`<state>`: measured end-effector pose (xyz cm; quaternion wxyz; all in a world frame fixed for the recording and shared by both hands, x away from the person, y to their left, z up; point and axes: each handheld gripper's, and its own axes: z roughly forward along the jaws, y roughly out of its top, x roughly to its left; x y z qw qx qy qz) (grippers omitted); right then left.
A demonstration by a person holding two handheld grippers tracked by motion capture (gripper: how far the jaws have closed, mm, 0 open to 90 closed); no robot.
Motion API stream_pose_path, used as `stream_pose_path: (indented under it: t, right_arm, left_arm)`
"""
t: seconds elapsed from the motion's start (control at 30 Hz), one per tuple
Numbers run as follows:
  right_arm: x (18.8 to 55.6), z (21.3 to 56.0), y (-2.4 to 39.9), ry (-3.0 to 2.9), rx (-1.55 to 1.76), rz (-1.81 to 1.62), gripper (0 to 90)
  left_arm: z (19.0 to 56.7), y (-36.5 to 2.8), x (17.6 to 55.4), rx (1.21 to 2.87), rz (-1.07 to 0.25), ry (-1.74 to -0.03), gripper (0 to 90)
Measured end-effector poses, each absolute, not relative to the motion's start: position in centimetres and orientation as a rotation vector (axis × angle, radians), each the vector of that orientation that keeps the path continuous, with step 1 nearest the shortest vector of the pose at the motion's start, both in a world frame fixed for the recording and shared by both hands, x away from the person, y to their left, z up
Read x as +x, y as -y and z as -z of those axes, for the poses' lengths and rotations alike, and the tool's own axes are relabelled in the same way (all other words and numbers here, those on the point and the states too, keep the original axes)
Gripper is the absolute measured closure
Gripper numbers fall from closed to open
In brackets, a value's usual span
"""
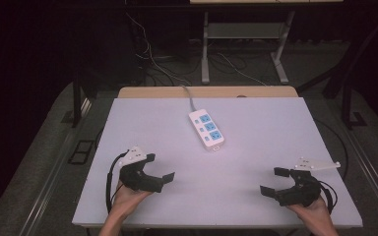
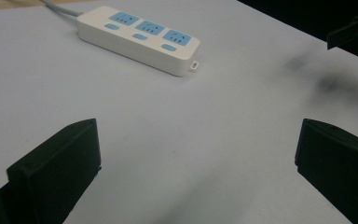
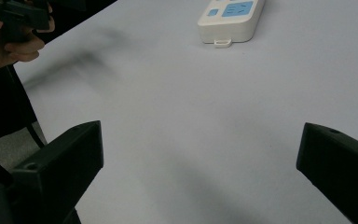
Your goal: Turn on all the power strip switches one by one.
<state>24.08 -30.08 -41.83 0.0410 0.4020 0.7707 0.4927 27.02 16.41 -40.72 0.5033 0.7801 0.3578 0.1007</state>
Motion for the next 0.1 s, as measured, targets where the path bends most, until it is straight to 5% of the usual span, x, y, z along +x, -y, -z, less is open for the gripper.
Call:
stream_pose_path:
  t: [0.1]
  right_arm:
    - [24.02, 41.85, 30.03, -2.360, 1.227, -1.511, 0.4]
  left_arm:
    - [40.85, -16.38, 26.83, 1.880, -0.232, -0.860, 0.0]
